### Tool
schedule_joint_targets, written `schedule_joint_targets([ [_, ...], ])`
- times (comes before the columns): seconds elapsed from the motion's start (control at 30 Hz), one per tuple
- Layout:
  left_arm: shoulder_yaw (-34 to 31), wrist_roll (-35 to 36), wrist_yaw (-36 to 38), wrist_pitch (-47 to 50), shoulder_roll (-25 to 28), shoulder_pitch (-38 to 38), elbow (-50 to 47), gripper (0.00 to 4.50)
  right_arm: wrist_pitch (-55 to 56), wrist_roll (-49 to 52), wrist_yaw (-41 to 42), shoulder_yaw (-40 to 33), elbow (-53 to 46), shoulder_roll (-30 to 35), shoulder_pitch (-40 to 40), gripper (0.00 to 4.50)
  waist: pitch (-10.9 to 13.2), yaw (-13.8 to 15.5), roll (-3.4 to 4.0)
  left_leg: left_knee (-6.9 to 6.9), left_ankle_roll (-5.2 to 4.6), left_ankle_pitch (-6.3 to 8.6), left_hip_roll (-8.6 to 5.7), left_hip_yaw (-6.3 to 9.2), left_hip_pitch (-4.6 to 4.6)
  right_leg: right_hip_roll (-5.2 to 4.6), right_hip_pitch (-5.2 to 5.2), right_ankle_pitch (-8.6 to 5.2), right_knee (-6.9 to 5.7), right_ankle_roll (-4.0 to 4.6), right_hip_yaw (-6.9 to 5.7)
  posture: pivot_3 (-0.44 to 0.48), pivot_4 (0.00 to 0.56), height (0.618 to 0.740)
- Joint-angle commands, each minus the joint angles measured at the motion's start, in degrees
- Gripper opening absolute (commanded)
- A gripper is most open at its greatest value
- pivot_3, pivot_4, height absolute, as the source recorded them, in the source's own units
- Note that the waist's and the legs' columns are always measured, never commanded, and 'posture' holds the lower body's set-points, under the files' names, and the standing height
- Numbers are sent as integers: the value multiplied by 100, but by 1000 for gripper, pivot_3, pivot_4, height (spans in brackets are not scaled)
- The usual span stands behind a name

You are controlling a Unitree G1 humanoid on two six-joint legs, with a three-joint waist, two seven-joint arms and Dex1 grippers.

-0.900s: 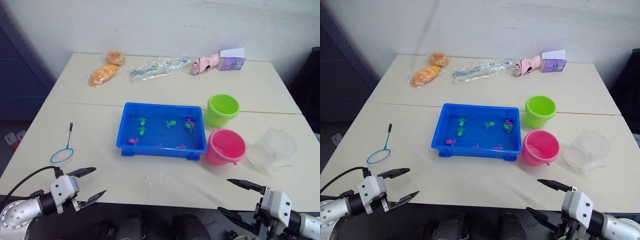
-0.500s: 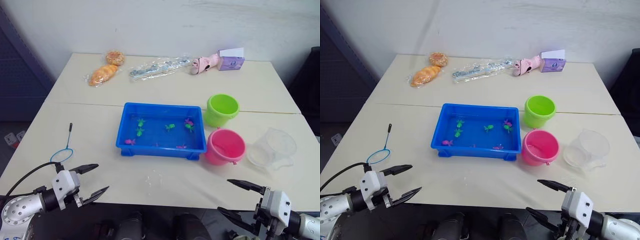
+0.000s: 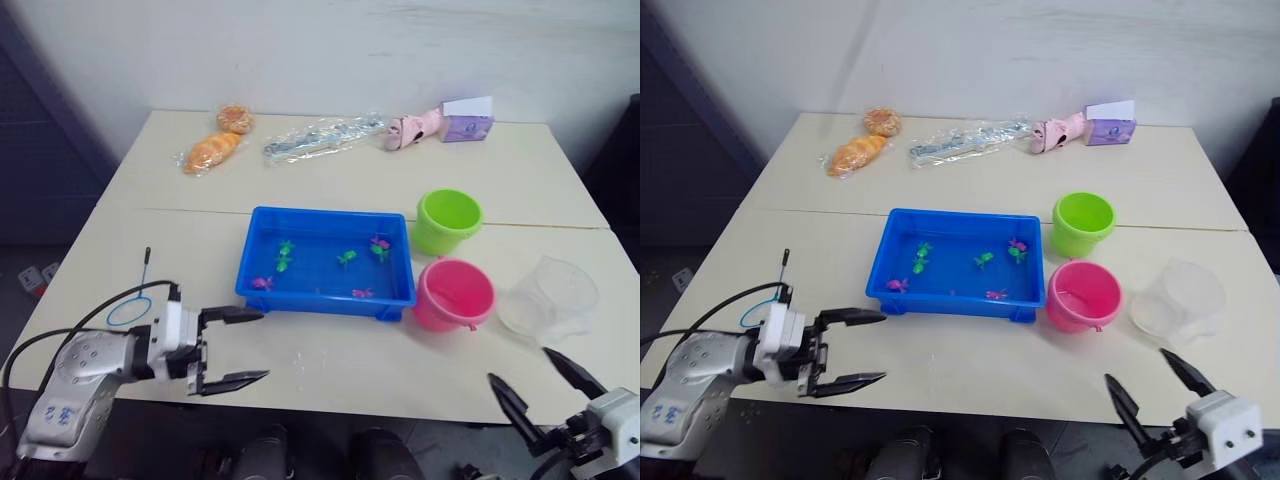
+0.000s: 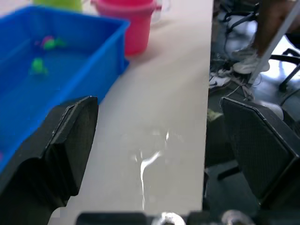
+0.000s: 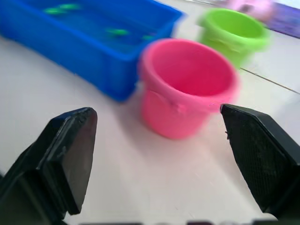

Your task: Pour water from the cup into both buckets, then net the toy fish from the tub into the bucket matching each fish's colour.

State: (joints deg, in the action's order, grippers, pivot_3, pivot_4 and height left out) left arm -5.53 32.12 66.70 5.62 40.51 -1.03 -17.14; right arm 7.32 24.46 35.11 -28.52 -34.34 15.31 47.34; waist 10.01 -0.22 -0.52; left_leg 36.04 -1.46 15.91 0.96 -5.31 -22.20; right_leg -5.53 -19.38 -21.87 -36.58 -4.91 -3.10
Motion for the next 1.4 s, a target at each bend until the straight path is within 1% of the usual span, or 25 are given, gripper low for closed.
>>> schedule_joint_targets([
  [0.03,276,151,31,201,-159,539,-58,4476,-383,85,-1099,-211,-472,-670,231,4500,-2,-36,3,0,2,-1,2,-2,1,3,-1,0,-3,0,3,0,150,740],
  [0.1,365,145,111,264,-204,756,5,4476,-661,17,-1477,-155,-642,-917,257,4500,-3,-115,4,-5,22,-12,3,-3,1,4,-10,0,-11,0,6,0,150,740],
  [0.17,461,121,244,291,-216,975,110,4476,-1120,20,-2089,-177,-684,-1069,-42,4500,-3,-165,5,-9,42,-23,3,-5,1,4,-12,-1,-13,1,9,0,150,740],
  [0.27,561,150,360,459,-198,1237,190,4476,-1715,16,-2680,-281,-582,-986,-541,4500,-3,-173,6,-9,53,-26,3,-6,1,5,-17,-1,-18,2,13,0,150,740],
  [0.37,596,198,471,636,-120,1365,108,4476,-2068,17,-2838,-369,-266,-665,-1112,4500,-1,-144,8,-9,48,-34,2,-5,-1,5,-21,-2,-22,4,13,0,150,740],
  [0.5,535,294,403,865,-105,1425,-88,4476,-2431,54,-2894,-462,219,-258,-1762,4500,-1,-137,9,-8,43,-38,0,-3,-1,5,-21,-3,-29,5,12,0,150,740],
  [0.7,441,322,187,988,-162,1417,-308,4476,-2813,-99,-3302,-581,1017,-10,-2738,4500,-1,-138,9,-2,36,-42,-2,-5,-1,6,-20,-3,-39,4,12,0,150,740],
  [0.87,473,323,61,1074,-179,1457,-427,4476,-3095,-256,-3609,-649,1356,152,-3203,4500,-1,-138,9,-3,38,-45,-2,-4,-1,7,-21,-4,-42,3,11,0,150,740],
  [0.93,478,258,33,1017,-187,1473,-424,4476,-3289,-141,-3894,-844,1479,104,-3422,4500,-1,-137,9,-3,39,-45,-2,-4,-1,8,-20,-4,-42,3,11,0,150,740],
  [1.0,470,217,-10,970,-194,1487,-414,4476,-3395,-55,-3997,-965,1569,91,-3567,4500,-1,-137,9,-2,39,-46,-2,-5,-1,8,-21,-3,-44,3,11,0,150,740],
  [1.1,462,200,-43,943,-185,1506,-396,4476,-3421,-114,-4002,-975,1708,141,-3692,4500,-1,-138,9,-4,40,-46,-2,-4,-1,9,-21,-4,-43,3,11,0,150,740],
  [1.27,480,201,-75,932,-184,1549,-380,4476,-3518,187,-4189,-1215,2011,65,-4120,4500,-1,-144,9,-4,41,-47,-2,-5,-1,10,-21,-4,-43,2,12,0,150,740],
  [1.4,518,185,-79,913,-206,1586,-357,4476,-3490,253,-4068,-1266,2292,200,-4401,4500,0,-145,11,-4,42,-48,-2,-5,-1,12,-21,-4,-44,2,12,0,150,740],
])
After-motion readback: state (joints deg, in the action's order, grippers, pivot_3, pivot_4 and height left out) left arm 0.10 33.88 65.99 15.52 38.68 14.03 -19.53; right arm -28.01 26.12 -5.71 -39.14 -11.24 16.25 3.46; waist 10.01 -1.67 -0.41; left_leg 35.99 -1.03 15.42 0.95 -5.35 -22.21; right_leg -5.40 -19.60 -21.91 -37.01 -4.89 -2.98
